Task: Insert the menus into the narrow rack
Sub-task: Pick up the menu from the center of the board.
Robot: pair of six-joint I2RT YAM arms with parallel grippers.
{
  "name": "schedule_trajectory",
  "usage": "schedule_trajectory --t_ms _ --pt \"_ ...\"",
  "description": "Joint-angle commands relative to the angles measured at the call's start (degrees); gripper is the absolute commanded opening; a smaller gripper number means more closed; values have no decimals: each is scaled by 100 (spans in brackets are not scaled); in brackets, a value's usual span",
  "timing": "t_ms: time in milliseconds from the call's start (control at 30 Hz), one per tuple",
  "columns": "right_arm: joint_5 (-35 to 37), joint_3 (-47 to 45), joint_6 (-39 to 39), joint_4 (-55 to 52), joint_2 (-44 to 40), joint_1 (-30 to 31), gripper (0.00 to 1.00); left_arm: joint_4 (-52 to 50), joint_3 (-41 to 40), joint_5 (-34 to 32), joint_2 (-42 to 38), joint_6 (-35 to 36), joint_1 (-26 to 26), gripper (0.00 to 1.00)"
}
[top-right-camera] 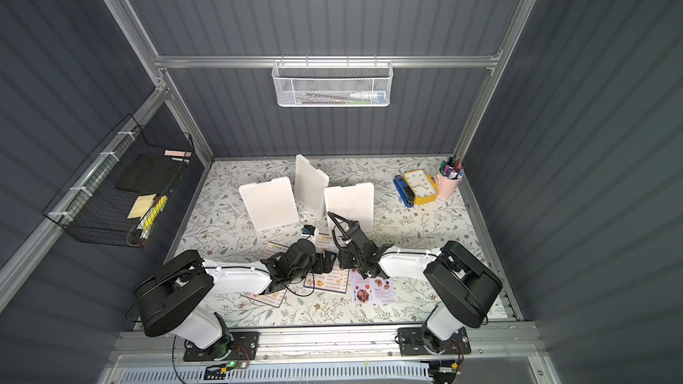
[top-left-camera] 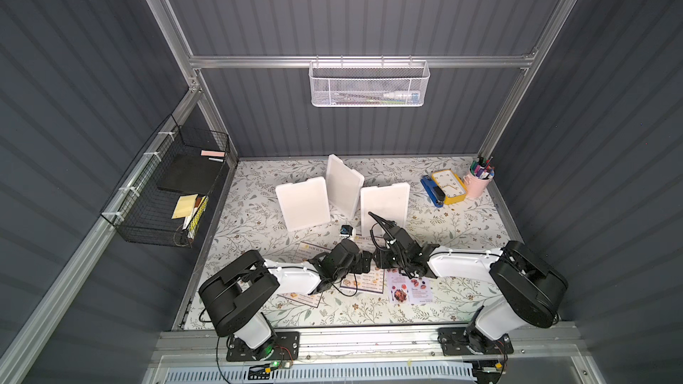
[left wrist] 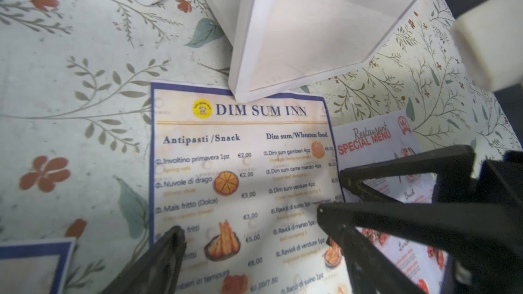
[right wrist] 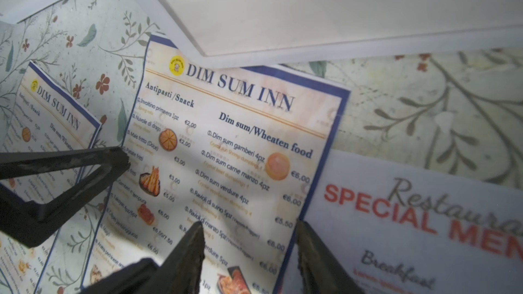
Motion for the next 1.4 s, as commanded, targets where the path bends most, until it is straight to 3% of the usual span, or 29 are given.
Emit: schedule_trajectory --t_ms 0,167,567,933,1167,1367 --pt "208 -129 157 -164 -217 26 56 -421 44 -496 -457 -174 -32 89" --pt "364 -149 198 -375 -590 151 58 -554 28 -639 -626 -215 -32 89" --pt "641 -484 523 165 -161 239 72 -410 232 -650 354 -269 -32 90" --pt "855 -1223 694 229 -615 -386 75 -245 188 -509 480 -200 -32 91" --pt "762 -977 462 -383 -1204 -313 79 -87 204 -328 691 -156 -32 91" --pt "684 -500 398 -540 -937 35 80 2 213 -265 814 -136 -27 90"
